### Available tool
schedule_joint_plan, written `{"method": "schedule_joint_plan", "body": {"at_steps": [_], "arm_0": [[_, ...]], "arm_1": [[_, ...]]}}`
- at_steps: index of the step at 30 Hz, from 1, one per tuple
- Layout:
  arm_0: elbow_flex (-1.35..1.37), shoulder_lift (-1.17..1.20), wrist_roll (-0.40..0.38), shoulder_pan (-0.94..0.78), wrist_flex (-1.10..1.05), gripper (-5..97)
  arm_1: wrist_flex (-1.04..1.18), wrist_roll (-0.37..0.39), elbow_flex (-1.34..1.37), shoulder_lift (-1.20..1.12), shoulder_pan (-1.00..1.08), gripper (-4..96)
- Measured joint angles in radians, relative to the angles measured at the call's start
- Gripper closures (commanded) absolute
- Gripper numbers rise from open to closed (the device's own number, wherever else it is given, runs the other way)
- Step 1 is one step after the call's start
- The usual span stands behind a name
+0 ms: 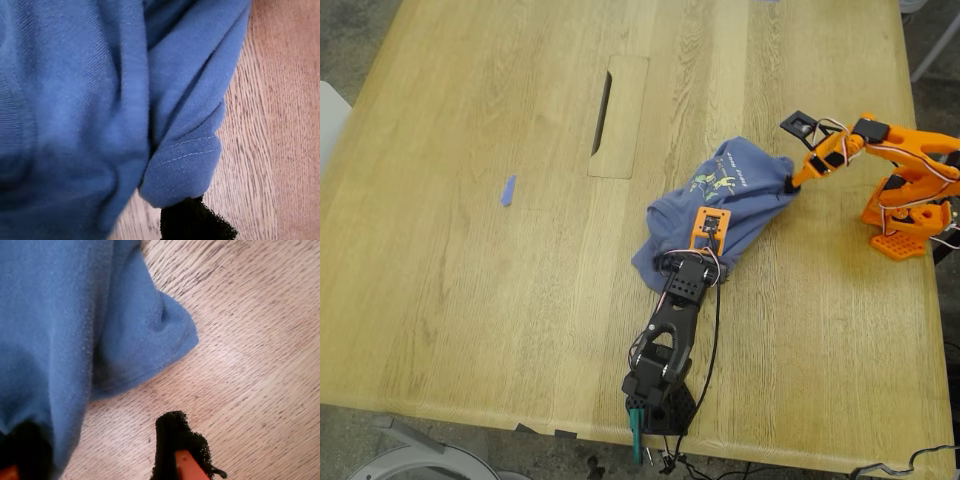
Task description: Fold a T-shirt
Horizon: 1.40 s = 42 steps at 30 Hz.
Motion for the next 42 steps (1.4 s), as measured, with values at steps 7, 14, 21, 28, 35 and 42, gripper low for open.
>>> {"method": "schedule_joint_plan", "body": {"at_steps": [7, 14, 21, 28, 35, 42], "arm_0": [[-0.009, 0.0, -0.011, -0.015, 0.018, 9], [-0.169, 0.0, -0.049, -0.003, 0.235, 3], [-0.31, -0.025, -0.094, 0.13, 0.388, 4], [-0.291, -0.081, -0.057, 0.04, 0.103, 30], [-0.107, -0.133, -0.048, -0.176, -0.295, 55], [-0.083, -0.364, -0.046, -0.299, -0.646, 62]], "arm_1": [[0.011, 0.008, -0.052, 0.018, 0.029, 54.4], [0.144, 0.051, -0.084, 0.121, -0.005, 52.1], [0.161, 0.055, -0.166, 0.121, -0.014, 57.5], [0.021, 0.049, -0.285, -0.058, -0.086, 91.0], [-0.114, 0.044, -0.353, -0.244, -0.189, 91.1], [-0.186, 0.035, -0.388, -0.351, -0.244, 91.2]]}}
